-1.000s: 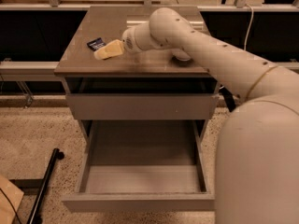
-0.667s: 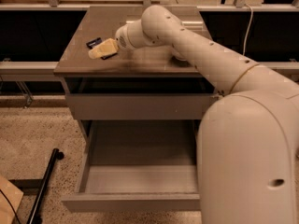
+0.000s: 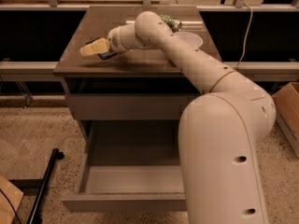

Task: Place rxbar blueberry into middle drawer

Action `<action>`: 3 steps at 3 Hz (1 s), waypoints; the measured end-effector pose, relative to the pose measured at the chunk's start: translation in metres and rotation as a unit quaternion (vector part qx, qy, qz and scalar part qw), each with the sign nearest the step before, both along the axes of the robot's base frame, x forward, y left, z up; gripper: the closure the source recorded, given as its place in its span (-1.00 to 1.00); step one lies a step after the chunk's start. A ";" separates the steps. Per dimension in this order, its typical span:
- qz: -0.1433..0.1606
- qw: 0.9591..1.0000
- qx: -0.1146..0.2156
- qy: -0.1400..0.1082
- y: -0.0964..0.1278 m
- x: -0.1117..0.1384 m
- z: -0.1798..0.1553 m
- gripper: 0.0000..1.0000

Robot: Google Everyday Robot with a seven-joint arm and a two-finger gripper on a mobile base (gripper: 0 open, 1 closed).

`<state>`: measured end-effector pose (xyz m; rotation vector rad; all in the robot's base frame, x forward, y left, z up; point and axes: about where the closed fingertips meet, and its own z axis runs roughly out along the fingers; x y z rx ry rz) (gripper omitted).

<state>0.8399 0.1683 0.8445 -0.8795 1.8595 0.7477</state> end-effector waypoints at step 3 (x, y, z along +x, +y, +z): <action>0.015 1.000 0.026 0.007 0.021 0.005 -0.010 0.26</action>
Offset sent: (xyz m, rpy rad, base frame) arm 0.0080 0.0178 -0.0063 0.0636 0.0072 0.0313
